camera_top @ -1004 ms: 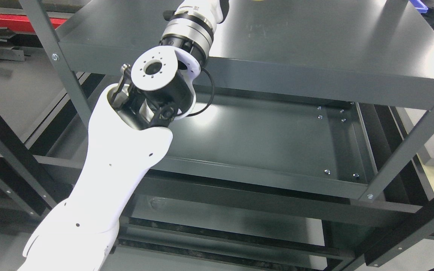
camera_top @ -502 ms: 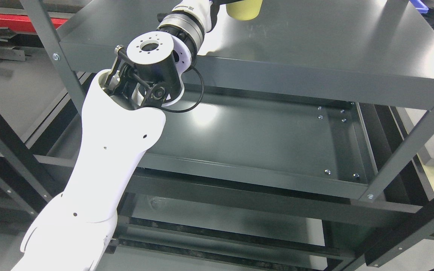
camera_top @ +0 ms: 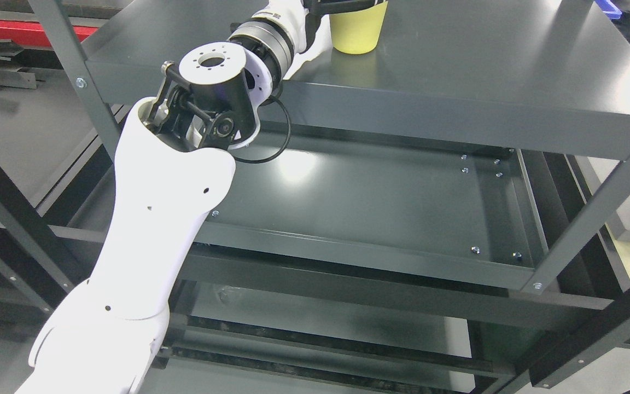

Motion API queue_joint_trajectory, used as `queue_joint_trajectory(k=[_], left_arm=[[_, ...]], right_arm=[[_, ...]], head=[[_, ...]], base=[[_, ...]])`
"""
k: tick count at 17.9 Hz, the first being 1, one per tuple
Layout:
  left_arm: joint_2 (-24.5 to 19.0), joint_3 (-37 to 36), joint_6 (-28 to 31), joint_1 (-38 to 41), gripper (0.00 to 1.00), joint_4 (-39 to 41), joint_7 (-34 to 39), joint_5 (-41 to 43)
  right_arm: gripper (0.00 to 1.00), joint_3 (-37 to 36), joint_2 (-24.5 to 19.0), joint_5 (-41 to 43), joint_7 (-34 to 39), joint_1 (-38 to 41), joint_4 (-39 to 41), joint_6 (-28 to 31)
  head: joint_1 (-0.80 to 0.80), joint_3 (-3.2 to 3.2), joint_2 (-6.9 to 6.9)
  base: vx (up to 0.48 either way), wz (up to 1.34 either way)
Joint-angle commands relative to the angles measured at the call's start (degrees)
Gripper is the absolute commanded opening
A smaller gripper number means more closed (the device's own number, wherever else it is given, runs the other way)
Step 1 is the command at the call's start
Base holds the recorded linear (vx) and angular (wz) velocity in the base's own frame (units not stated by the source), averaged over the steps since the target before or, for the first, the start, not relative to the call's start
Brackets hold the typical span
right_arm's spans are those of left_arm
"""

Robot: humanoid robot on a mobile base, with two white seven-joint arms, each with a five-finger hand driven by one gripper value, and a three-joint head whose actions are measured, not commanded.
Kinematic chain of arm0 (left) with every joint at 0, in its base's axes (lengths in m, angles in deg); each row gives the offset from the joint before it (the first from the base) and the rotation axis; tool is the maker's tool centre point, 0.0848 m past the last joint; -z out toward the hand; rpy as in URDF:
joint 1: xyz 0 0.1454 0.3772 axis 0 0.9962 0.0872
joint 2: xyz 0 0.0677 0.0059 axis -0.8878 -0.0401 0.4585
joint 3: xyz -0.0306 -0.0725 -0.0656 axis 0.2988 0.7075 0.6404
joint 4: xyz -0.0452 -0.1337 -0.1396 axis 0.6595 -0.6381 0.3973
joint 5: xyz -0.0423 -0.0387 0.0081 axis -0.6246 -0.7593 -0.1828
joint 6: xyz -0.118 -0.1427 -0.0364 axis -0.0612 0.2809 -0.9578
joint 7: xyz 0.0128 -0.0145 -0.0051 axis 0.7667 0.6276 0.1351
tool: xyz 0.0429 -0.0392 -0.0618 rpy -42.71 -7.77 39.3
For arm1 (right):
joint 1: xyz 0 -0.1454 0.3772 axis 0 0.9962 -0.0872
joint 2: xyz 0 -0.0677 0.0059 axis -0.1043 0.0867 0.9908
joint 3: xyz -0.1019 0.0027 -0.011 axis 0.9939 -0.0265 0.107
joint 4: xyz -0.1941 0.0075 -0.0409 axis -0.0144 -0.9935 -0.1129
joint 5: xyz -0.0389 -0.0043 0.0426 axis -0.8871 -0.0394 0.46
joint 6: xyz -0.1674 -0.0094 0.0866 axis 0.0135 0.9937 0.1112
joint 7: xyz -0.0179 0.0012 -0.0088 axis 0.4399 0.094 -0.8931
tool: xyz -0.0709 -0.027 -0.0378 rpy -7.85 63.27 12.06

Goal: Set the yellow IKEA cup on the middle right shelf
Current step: 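Release the cup on the upper shelf and withdraw the left hand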

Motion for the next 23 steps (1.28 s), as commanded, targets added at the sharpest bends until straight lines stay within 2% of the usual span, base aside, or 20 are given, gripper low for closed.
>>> queue_joint_trajectory(k=[1, 7, 13, 18, 21, 23], left_arm=[[-1.0, 3.6, -0.8, -0.1, 0.99, 3.3, -0.4, 0.1], [-1.0, 8.4, -0.7, -1.5, 0.99, 8.3, -1.0, 0.2], [-1.0, 11.0, -0.6, -1.4, 0.99, 9.9, -9.5, -0.4], [-1.0, 12.9, -0.6, -0.7, 0.99, 10.5, -28.5, -1.9], [-1.2, 13.3, -0.6, 1.0, 0.97, 10.6, -41.7, -6.9], [-3.8, 13.2, -0.1, 2.3, 0.97, 11.2, -46.9, -7.9]], right_arm=[[0.99, 1.0, 1.0, 1.4, 0.0, 0.8, 0.0, 0.0], [0.99, 1.0, 1.0, 1.4, 0.0, 0.8, 0.0, 0.0], [0.99, 1.0, 1.0, 1.4, 0.0, 0.8, 0.0, 0.0], [0.99, 1.0, 1.0, 1.4, 0.0, 0.8, 0.0, 0.0], [0.99, 1.0, 1.0, 1.4, 0.0, 0.8, 0.0, 0.0], [0.99, 1.0, 1.0, 1.4, 0.0, 0.8, 0.0, 0.0]], head=[[0.0, 0.0, 0.0], [0.0, 0.0, 0.0], [0.0, 0.0, 0.0], [0.0, 0.0, 0.0], [0.0, 0.0, 0.0], [0.0, 0.0, 0.0]], base=[[0.0, 0.0], [0.0, 0.0], [0.0, 0.0], [0.0, 0.0], [0.0, 0.0], [0.0, 0.0]])
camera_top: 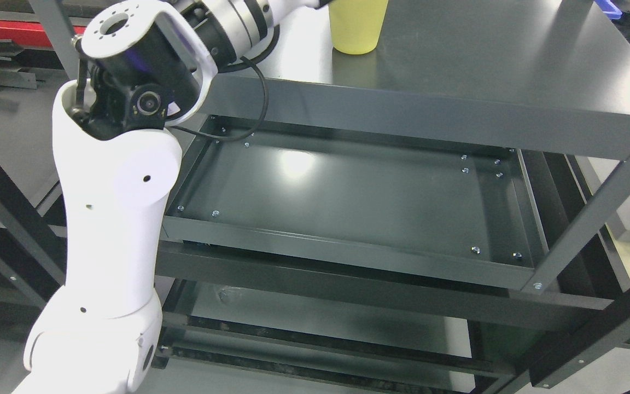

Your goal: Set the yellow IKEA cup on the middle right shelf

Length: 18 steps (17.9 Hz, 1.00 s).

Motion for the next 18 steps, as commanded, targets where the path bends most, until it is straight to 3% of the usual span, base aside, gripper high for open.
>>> queue_joint_trajectory(k=[1, 4, 8, 13, 18], left_arm=[[-4.4, 2.9, 0.9, 3.1, 0.97, 3.3, -11.3, -4.4], [-9.1, -0.3, 0.9, 7.7, 0.97, 3.5, -25.6, -5.3], [-11.1, -6.6, 0.9, 14.1, 0.97, 3.6, -35.4, -5.2], [-10.3, -15.6, 0.6, 21.9, 0.97, 3.6, -35.6, -4.9], [-9.0, -17.8, 0.1, 29.6, 0.98, 2.7, -35.5, -0.3]], right_arm=[[0.99, 1.0, 1.0, 1.4, 0.0, 0.8, 0.0, 0.0], [1.0, 1.0, 1.0, 1.4, 0.0, 0.8, 0.0, 0.0], [0.99, 1.0, 1.0, 1.4, 0.0, 0.8, 0.0, 0.0], [0.99, 1.0, 1.0, 1.4, 0.0, 0.8, 0.0, 0.0], [0.99, 1.0, 1.0, 1.4, 0.0, 0.8, 0.0, 0.0]], head=[[0.0, 0.0, 0.0], [0.0, 0.0, 0.0], [0.0, 0.0, 0.0], [0.0, 0.0, -0.01], [0.0, 0.0, -0.01]], base=[[0.0, 0.0], [0.0, 0.0], [0.0, 0.0], [0.0, 0.0], [0.0, 0.0]])
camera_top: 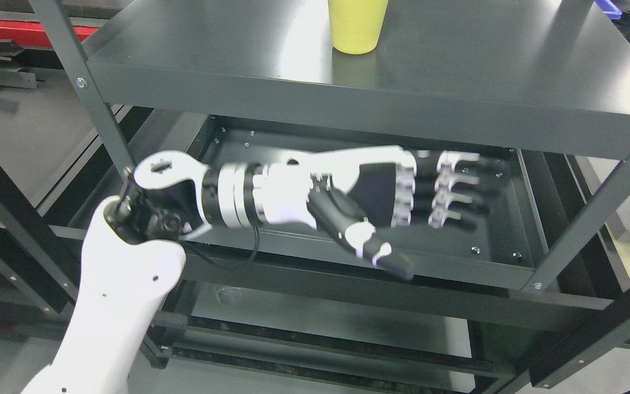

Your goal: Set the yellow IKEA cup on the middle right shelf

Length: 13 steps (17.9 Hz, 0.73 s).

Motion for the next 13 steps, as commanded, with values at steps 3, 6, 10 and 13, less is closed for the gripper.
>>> queue_joint_trajectory(k=[3, 6, 10, 13], left_arm=[[2.5, -5.6, -9.8, 13.6, 0.99, -5.7, 0.0, 15.6], [7.3, 3.0, -31.5, 17.9, 0.99, -16.2, 0.5, 32.0], [7.3, 15.9, -45.6, 18.7, 0.99, -24.9, 11.5, 40.9], [7.3, 20.2, -45.5, 19.0, 0.99, -24.9, 34.7, 41.5]], right_arm=[[0.99, 1.0, 1.0, 1.4, 0.0, 0.8, 0.1, 0.0], [0.99, 1.0, 1.0, 1.4, 0.0, 0.8, 0.0, 0.0], [0.99, 1.0, 1.0, 1.4, 0.0, 0.8, 0.0, 0.0], [0.99, 1.0, 1.0, 1.4, 0.0, 0.8, 0.0, 0.0]], head=[[0.0, 0.0, 0.0], [0.0, 0.0, 0.0], [0.0, 0.0, 0.0], [0.0, 0.0, 0.0]], base=[[0.0, 0.0], [0.0, 0.0], [0.0, 0.0], [0.0, 0.0]])
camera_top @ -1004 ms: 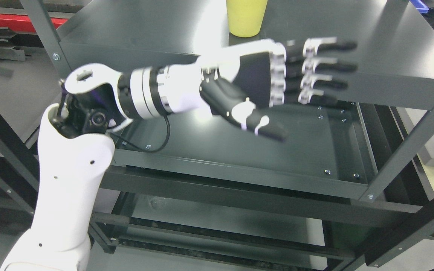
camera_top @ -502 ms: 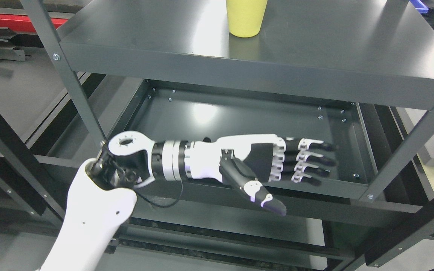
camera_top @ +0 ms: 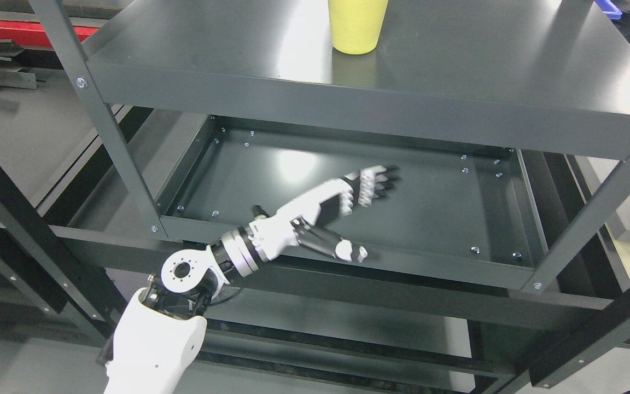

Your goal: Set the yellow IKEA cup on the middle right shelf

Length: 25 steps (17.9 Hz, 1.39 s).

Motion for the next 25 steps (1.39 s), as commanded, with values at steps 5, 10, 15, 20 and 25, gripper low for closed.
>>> queue_joint_trajectory(k=[5, 10, 15, 20, 25], left_arm=[[2.5, 17.1, -3.5, 3.5, 0.99, -11.9, 26.2, 8.2], [2.5, 12.7, -1.7, 3.6, 0.99, -11.2, 28.3, 8.7], [2.5, 8.7, -1.6, 2.9, 0.99, -10.1, 30.7, 8.6], [2.5, 9.3, -1.6, 3.0, 0.99, -7.7, 30.6, 8.6], [2.5, 8.8, -1.6, 2.9, 0.99, -7.2, 30.6, 8.6]], right_arm=[[0.99, 1.0, 1.0, 1.4, 0.0, 0.8, 0.0, 0.0], [0.99, 1.0, 1.0, 1.4, 0.0, 0.8, 0.0, 0.0], [0.99, 1.0, 1.0, 1.4, 0.0, 0.8, 0.0, 0.0], [0.99, 1.0, 1.0, 1.4, 0.0, 0.8, 0.0, 0.0], [0.99, 1.0, 1.0, 1.4, 0.0, 0.8, 0.0, 0.0]], head=[[0.0, 0.0, 0.0], [0.0, 0.0, 0.0], [0.0, 0.0, 0.0], [0.0, 0.0, 0.0], [0.0, 0.0, 0.0]], base=[[0.0, 0.0], [0.0, 0.0], [0.0, 0.0], [0.0, 0.0], [0.0, 0.0]])
